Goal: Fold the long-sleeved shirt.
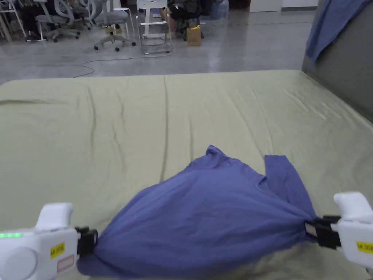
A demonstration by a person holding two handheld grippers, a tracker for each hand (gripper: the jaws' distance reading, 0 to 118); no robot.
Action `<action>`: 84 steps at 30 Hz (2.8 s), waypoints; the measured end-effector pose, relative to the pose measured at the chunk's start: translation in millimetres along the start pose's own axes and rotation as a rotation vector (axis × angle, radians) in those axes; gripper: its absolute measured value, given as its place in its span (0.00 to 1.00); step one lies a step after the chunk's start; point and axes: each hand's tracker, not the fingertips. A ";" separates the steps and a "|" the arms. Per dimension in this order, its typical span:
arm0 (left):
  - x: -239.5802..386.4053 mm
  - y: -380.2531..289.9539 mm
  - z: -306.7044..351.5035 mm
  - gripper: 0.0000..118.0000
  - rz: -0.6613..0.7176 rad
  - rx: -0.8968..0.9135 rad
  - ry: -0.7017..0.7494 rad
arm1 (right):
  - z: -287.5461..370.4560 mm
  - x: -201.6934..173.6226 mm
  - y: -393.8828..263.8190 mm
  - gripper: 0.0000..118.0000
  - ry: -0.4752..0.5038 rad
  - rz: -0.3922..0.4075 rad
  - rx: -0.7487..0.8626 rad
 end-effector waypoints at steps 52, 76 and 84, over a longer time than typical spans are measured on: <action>0.0 44.5 -65.1 0.02 0.110 0.001 -0.015 | -278.7 -39.3 243.9 0.78 -0.045 0.291 -0.256; 50.4 311.1 47.7 0.02 -0.055 0.561 0.186 | 54.6 -17.5 398.9 0.00 -0.118 0.207 0.366; 98.9 472.9 164.1 0.02 -0.078 0.751 0.252 | 197.9 -35.8 530.3 0.00 -0.285 0.247 0.640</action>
